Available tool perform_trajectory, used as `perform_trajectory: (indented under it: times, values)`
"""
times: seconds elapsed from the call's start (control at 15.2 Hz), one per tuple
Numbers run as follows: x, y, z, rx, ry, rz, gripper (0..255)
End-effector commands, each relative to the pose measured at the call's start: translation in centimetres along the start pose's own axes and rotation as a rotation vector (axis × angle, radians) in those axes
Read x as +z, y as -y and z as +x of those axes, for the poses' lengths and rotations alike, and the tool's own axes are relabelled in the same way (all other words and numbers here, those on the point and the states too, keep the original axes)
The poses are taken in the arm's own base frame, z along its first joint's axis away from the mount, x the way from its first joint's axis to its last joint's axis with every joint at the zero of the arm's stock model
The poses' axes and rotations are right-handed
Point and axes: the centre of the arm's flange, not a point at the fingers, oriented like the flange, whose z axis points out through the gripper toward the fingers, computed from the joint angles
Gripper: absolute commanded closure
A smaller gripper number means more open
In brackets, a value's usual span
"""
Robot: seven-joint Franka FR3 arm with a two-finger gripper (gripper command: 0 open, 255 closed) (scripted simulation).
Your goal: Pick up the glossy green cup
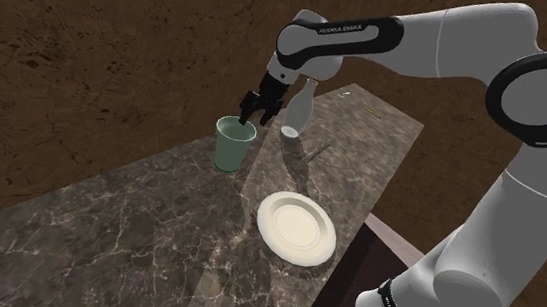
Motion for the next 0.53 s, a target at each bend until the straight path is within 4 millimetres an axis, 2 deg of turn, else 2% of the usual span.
perform_trajectory:
  times: [0.0,0.33,0.46]
  values:
    - [1.1,-0.3,0.3,0.0,-0.002,0.002,0]
    - [3.9,-1.0,0.2,0.0,-0.002,0.002,0]
    - [3.9,-1.0,0.2,0.0,-0.002,0.002,0]
